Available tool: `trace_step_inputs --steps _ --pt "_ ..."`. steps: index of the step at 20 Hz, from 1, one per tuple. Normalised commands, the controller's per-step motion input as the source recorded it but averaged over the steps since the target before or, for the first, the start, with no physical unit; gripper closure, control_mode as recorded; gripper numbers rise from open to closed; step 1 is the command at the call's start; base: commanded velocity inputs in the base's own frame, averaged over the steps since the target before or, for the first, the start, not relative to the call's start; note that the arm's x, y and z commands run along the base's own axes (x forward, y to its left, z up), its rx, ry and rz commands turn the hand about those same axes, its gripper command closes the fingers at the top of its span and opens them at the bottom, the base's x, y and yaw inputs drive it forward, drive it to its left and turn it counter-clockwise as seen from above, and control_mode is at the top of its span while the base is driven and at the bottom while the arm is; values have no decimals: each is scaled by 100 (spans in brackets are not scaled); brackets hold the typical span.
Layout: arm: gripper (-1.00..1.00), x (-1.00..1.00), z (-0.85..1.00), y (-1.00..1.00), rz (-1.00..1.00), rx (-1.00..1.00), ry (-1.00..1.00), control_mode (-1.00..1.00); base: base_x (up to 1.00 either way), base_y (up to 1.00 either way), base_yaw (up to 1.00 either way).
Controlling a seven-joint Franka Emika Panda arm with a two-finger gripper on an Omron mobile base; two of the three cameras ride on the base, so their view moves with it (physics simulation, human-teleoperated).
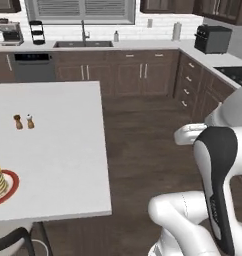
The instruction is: Take the strawberry from the fridge and place it on top of the pancake, located on the dining counter.
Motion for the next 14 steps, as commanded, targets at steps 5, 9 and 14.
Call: trace_step_inputs --steps 5,9,14 --pt "100 0 0 0 0 0 0 100 -37 64 65" --pt "100 0 0 0 0 0 0 100 -99 63 41" --pt "100 0 0 0 0 0 0 100 -100 -15 54"
